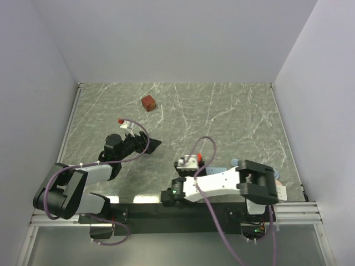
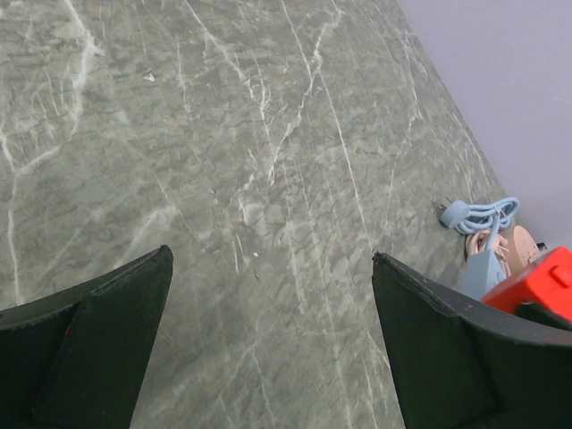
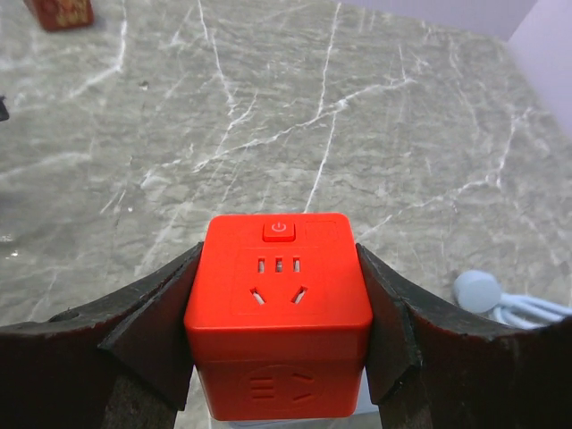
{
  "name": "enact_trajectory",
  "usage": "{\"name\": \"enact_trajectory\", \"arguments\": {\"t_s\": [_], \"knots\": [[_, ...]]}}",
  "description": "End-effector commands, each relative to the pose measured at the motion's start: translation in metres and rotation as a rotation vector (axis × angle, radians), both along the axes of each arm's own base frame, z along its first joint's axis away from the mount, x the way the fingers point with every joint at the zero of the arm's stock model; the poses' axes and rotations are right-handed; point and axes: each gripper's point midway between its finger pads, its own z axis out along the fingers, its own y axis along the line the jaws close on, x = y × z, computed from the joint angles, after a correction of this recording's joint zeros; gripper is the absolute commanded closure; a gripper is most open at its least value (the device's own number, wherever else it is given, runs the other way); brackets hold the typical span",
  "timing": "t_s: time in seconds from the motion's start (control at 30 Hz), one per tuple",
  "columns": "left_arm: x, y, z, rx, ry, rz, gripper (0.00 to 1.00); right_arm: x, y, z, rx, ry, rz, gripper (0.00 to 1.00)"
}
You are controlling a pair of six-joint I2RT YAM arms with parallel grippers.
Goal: Insert the plug
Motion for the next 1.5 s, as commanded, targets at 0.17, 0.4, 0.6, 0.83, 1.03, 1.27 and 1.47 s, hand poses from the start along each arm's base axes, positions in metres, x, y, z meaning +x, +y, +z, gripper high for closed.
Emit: {"name": "enact_trajectory", "arguments": {"t_s": [0.17, 0.4, 0.6, 0.83, 1.03, 1.27, 1.47], "knots": [[0.004, -0.002, 0.020, -0.007, -0.076, -0.013, 0.01, 0.036, 0.017, 0.053, -0.400, -0.105, -0.030, 1.00], [0.005, -0.003, 0.019, -0.004, -0.068, -0.016, 0.01, 0.062, 0.021, 0.097, -0.447, -0.160, -0.110, 1.00], [0.006, -0.004, 0.018, -0.003, -0.064, -0.022, 0.01, 0.087, 0.015, 0.160, -0.424, -0.194, -0.231, 1.00], [0.004, -0.003, 0.022, -0.003, -0.074, -0.021, 0.01, 0.114, 0.015, 0.157, -0.771, -0.079, -0.325, 1.00], [0.004, -0.005, 0.021, -0.003, -0.069, -0.031, 0.01, 0.120, 0.009, 0.165, -1.030, 0.075, -0.335, 1.00], [0.004, -0.005, 0.016, 0.004, -0.057, -0.037, 0.00, 0.137, 0.018, 0.180, -0.884, 0.298, -0.137, 1.00], [0.005, -0.003, 0.016, 0.007, -0.057, -0.025, 0.01, 0.150, 0.048, 0.207, -0.484, 0.169, 0.147, 1.00]]}}
